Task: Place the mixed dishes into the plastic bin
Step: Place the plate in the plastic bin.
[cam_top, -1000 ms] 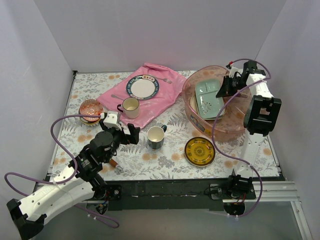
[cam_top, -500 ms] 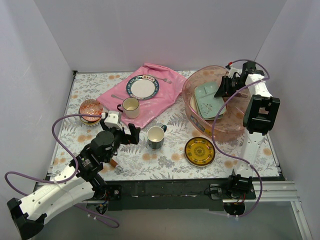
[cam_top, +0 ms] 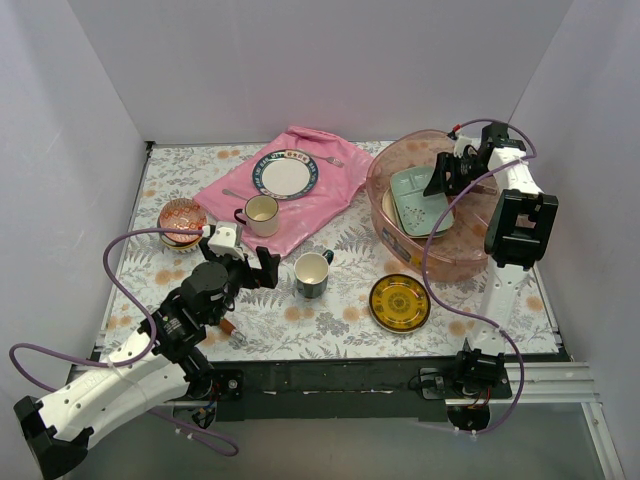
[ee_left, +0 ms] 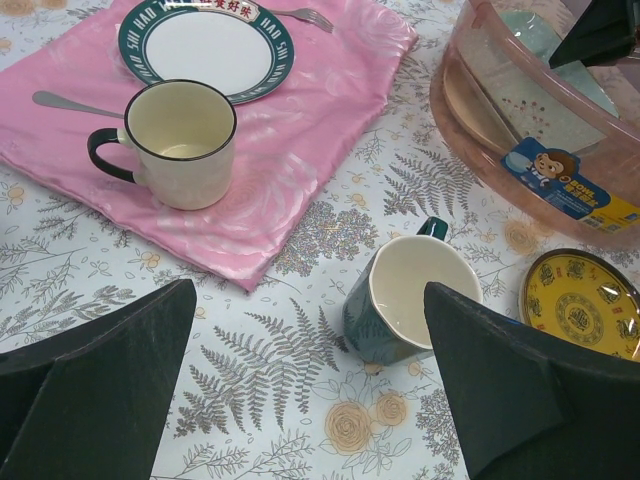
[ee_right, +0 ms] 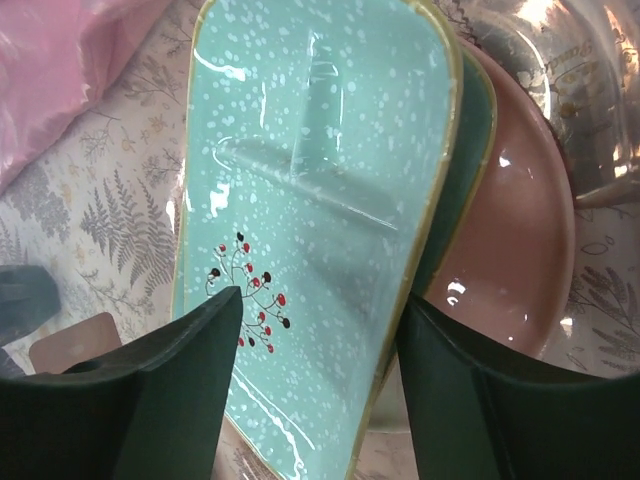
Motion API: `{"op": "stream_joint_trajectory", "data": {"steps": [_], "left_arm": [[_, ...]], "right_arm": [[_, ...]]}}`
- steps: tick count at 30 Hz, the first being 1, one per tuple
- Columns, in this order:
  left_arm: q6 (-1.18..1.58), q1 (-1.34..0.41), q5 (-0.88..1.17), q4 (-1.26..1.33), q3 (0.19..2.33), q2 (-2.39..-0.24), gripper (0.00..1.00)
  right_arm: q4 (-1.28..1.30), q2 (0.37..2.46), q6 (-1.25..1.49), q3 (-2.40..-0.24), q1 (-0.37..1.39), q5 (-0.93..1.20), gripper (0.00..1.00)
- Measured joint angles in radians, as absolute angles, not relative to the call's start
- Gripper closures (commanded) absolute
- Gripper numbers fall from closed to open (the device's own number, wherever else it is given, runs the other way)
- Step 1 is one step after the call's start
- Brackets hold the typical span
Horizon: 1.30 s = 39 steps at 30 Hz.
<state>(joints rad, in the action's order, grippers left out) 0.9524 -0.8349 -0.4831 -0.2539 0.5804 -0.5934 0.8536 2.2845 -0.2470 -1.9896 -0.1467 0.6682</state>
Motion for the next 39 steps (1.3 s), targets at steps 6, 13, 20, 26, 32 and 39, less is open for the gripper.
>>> {"op": "stream_joint_trajectory", "data": {"steps": [6, 13, 20, 26, 32, 39], "left_arm": [[0.952, -0.835, -0.483, -0.254, 0.580, -0.592, 0.02], [0.950, -0.835, -0.483, -0.254, 0.580, -0.582, 0.02], [0.949, -0.835, -0.483, -0.254, 0.580, -0.573, 0.02], [0.949, -0.835, -0.483, -0.254, 0.580, -0.566, 0.02], [0.950, -0.835, -0.483, -0.254, 0.580, -0.566, 0.02], [0.950, -0.835, -0.483, -0.254, 0.580, -0.566, 0.02]], "right_arm": [[0.864, 2.284, -0.267, -1.990, -0.146, 0.645, 0.17], [0.867, 2.268, -0.276, -1.987, -0.146, 0.610, 0.13], [0.876, 2.239, -0.297, -1.981, -0.146, 0.575, 0.09], [0.878, 2.196, -0.319, -1.980, -0.149, 0.533, 0.07], [0.868, 2.168, -0.342, -1.971, -0.159, 0.506, 0.05], [0.865, 2.105, -0.375, -1.917, -0.162, 0.498, 0.04]]}}
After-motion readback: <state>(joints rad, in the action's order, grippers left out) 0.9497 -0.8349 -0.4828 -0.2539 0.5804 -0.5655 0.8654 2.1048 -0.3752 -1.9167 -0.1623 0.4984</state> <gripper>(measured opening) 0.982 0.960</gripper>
